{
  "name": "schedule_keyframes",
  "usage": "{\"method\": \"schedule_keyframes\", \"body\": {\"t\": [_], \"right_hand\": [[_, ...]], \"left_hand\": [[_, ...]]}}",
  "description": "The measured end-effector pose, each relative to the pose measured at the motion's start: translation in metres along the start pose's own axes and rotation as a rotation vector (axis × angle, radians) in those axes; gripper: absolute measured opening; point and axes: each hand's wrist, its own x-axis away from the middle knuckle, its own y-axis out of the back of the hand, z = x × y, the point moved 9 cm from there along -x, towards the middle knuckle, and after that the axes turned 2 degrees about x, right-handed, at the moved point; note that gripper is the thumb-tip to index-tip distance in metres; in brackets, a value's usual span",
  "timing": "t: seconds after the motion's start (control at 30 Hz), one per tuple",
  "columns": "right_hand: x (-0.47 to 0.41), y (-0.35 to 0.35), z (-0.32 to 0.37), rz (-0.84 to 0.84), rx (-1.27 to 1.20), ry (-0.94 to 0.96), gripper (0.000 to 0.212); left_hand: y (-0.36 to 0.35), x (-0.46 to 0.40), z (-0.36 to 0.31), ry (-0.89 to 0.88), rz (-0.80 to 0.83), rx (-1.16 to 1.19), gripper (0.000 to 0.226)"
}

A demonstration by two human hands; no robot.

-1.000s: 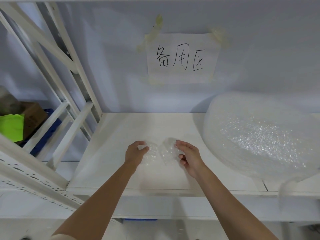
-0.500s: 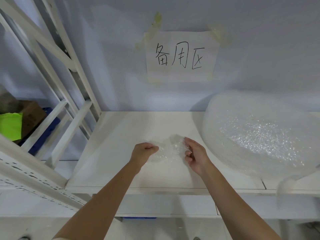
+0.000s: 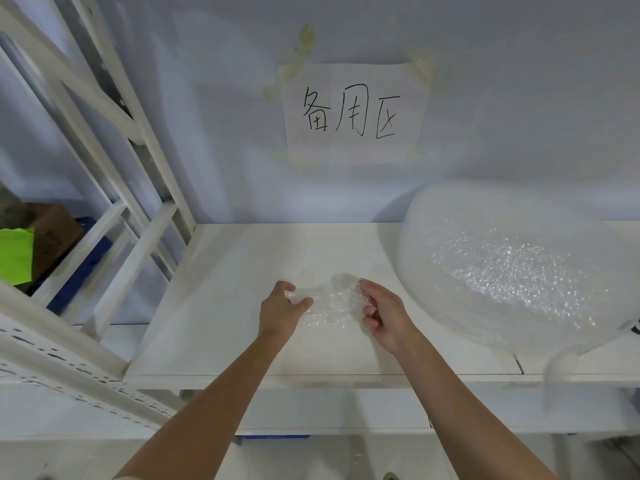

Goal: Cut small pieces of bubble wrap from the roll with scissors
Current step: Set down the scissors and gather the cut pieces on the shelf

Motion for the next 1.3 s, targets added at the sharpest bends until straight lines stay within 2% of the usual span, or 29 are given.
{"method": "schedule_keyframes", "body": {"t": [0.3, 0.37, 0.47, 0.57, 0.73, 0.83, 1.03, 1.1, 1.2, 1.3], "right_hand": [[0.0, -0.004, 0.0, 0.012, 0.007, 0.006, 0.021], [0.001, -0.007, 0.0, 0.024, 0.009, 0.011, 0.025], [0.003, -0.011, 0.001, 0.048, 0.004, 0.019, 0.024], [0.004, -0.013, 0.004, 0.068, 0.064, 0.035, 0.027], [0.013, -0.007, 0.014, 0.083, 0.371, 0.1, 0.04], [0.018, -0.008, 0.015, 0.126, 0.475, 0.117, 0.044], [0.02, -0.008, 0.027, 0.068, 0.451, 0.242, 0.034], [0.019, -0.008, 0.032, 0.053, 0.447, 0.3, 0.032], [0.02, -0.012, 0.035, 0.077, 0.432, 0.337, 0.027], [0.024, -0.018, 0.035, 0.122, 0.42, 0.343, 0.03]], "left_hand": [[0.003, 0.012, -0.035, -0.108, -0.016, 0.11, 0.019], [-0.005, 0.017, -0.046, -0.14, 0.046, 0.155, 0.021], [-0.027, 0.026, -0.059, -0.213, 0.226, 0.132, 0.018], [-0.034, 0.027, -0.062, -0.256, 0.257, 0.105, 0.01], [-0.029, 0.024, -0.059, -0.141, 0.256, 0.258, 0.008], [-0.028, 0.024, -0.059, -0.088, 0.254, 0.359, 0.009], [-0.031, 0.026, -0.05, 0.011, 0.304, 0.347, 0.007], [-0.033, 0.028, -0.049, 0.011, 0.34, 0.335, 0.003], [-0.037, 0.033, -0.054, -0.014, 0.388, 0.338, 0.017], [-0.037, 0.032, -0.056, -0.051, 0.382, 0.374, 0.012]]}}
